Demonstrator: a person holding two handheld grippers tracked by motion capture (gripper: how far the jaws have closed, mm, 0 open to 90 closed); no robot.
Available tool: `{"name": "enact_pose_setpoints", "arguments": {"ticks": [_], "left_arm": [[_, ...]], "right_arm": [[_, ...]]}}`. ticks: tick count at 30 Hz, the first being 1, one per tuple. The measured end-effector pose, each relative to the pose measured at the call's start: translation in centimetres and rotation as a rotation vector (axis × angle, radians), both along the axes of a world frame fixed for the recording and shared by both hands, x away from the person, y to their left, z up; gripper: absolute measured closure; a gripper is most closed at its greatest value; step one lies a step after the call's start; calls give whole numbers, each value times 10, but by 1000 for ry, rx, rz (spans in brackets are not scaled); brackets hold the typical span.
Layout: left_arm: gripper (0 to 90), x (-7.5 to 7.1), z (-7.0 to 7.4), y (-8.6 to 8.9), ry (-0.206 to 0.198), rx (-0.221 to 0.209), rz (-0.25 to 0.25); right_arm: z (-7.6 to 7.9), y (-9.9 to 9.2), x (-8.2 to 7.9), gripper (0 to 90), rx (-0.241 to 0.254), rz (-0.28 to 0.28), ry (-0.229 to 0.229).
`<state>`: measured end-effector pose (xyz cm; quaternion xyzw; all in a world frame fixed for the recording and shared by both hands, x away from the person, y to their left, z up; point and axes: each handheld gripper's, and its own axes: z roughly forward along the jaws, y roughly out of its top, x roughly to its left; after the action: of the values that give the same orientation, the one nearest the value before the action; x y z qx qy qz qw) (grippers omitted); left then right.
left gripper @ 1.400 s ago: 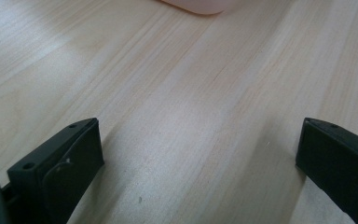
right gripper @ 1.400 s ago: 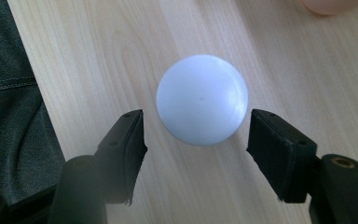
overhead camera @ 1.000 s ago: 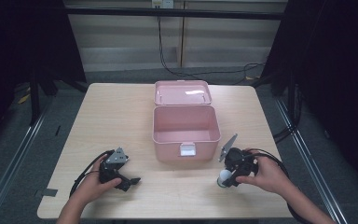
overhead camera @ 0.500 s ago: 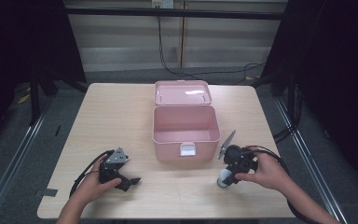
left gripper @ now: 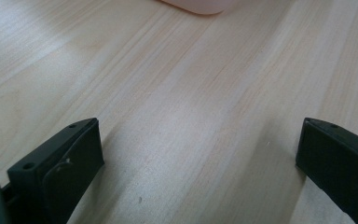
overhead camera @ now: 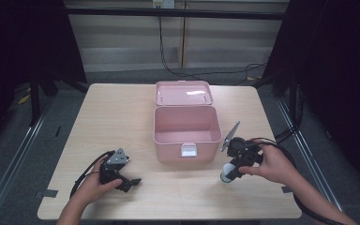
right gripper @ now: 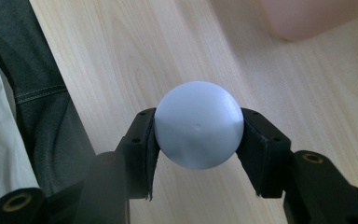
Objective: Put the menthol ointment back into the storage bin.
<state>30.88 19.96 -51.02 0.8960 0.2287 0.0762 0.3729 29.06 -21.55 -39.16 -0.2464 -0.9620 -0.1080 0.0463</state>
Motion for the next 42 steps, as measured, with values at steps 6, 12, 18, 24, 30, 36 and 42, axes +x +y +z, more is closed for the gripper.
{"name": "enact_pose_setpoints", "arguments": {"ticks": [6, 12, 18, 24, 30, 36, 42], "left_arm": [[0, 0, 0, 0, 0, 0, 0], [0, 0, 0, 0, 0, 0, 0], [0, 0, 0, 0, 0, 0, 0], [0, 0, 0, 0, 0, 0, 0], [0, 0, 0, 0, -3, -2, 2], [0, 0, 0, 0, -3, -2, 2], [0, 0, 0, 0, -2, -2, 1]], "right_arm": [[14, -2, 4, 502, -16, -10, -1], [25, -3, 8, 502, -24, -17, -4], [39, -5, 14, 502, -29, -21, -24], [55, -3, 19, 502, -35, -39, -37], [67, 1, 24, 502, -37, -41, -48], [77, 7, 30, 502, -42, -32, -59], [85, 10, 36, 502, -37, -48, -61]]}}
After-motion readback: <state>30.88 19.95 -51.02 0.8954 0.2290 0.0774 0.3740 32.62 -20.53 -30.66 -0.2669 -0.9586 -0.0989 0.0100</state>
